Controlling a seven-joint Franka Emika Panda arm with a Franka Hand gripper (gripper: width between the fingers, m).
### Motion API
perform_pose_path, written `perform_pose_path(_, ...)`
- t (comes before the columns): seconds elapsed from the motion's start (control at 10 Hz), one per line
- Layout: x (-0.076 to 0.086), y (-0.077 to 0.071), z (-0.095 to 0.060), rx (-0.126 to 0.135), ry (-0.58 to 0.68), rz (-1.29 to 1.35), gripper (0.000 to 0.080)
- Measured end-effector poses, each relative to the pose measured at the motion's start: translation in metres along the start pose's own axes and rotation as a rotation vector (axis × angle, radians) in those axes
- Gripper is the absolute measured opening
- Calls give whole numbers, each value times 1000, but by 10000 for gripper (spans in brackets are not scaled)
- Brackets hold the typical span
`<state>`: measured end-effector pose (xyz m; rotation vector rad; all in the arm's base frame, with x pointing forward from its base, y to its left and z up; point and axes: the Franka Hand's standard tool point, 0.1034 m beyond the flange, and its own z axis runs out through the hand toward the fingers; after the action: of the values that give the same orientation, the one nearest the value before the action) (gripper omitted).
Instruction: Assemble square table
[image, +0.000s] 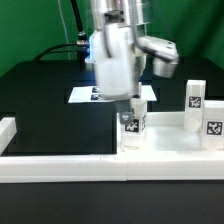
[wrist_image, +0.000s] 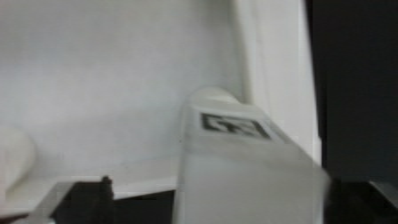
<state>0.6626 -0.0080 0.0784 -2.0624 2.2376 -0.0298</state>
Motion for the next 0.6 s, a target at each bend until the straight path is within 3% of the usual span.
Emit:
perform_pose_path(0.2,-8,-1,-1,-12,9,-276,639)
perform_pose_path(0.6,-8,0,0,-16,10,-504,649)
